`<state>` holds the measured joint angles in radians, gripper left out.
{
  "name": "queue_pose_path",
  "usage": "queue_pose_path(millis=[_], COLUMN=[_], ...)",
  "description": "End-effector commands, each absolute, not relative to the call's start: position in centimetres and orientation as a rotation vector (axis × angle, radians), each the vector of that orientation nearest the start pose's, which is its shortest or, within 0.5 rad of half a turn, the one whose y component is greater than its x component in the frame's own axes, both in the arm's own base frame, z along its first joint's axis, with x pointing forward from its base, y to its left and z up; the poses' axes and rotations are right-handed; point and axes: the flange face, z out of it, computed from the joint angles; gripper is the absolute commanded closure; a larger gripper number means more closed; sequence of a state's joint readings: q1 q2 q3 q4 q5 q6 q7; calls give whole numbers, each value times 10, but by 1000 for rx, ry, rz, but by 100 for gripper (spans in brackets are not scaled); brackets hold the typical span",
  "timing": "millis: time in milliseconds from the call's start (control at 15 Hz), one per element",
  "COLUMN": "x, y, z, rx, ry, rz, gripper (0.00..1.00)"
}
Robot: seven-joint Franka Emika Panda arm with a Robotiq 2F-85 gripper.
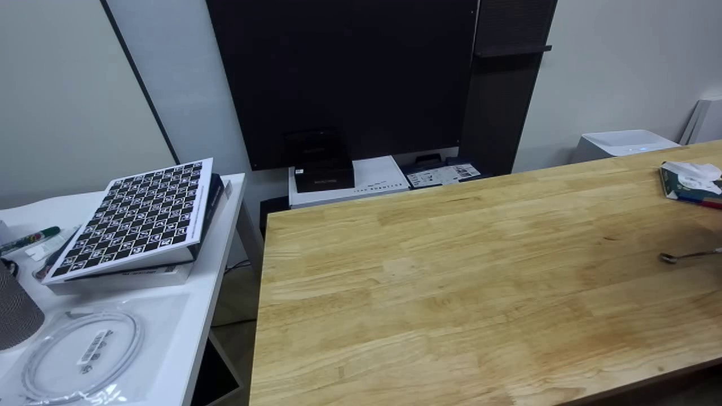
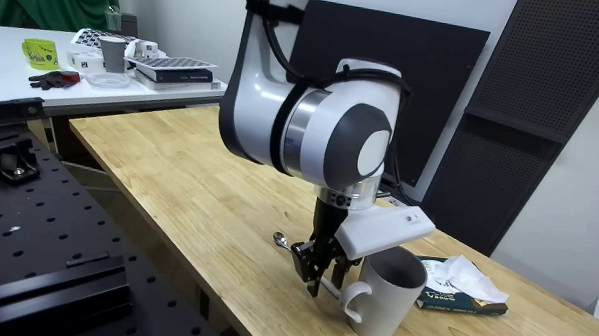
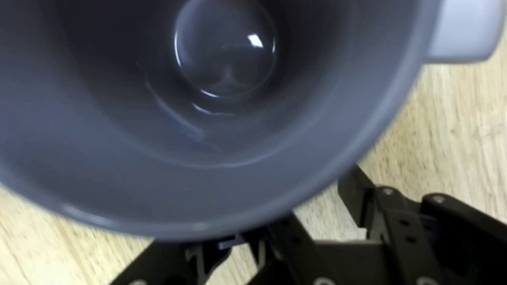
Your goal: Put the spoon in the white mug
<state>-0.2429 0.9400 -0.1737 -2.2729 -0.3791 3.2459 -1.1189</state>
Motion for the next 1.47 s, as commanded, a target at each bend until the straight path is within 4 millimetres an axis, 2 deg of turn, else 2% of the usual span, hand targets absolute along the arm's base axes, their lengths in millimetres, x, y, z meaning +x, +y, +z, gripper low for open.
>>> queue_pose_path(millis=[0,133,267,400,467,533,1067,1133,1267,1400], x=[413,414,414,414,414,414,412,411,412,412], y=[-171,-170,-170,-170,-170,-169,-166,-165,-165,-165], z=[-52,-52,-52,-52,-53,-54,-62,-62,-62,-62], rx=[-2702,-2703,-2701,-2701,-2701,-2700,-2686,-2685,-2687,-2688], ry=[-1750,-1752,-1756,-1759,-1754,-1754,-1754,-1754,-1760,-1756], rz=[69,67,68,67,71,70,73,71,69,71], gripper=[82,96,100,100,74,74,21,63,59,73])
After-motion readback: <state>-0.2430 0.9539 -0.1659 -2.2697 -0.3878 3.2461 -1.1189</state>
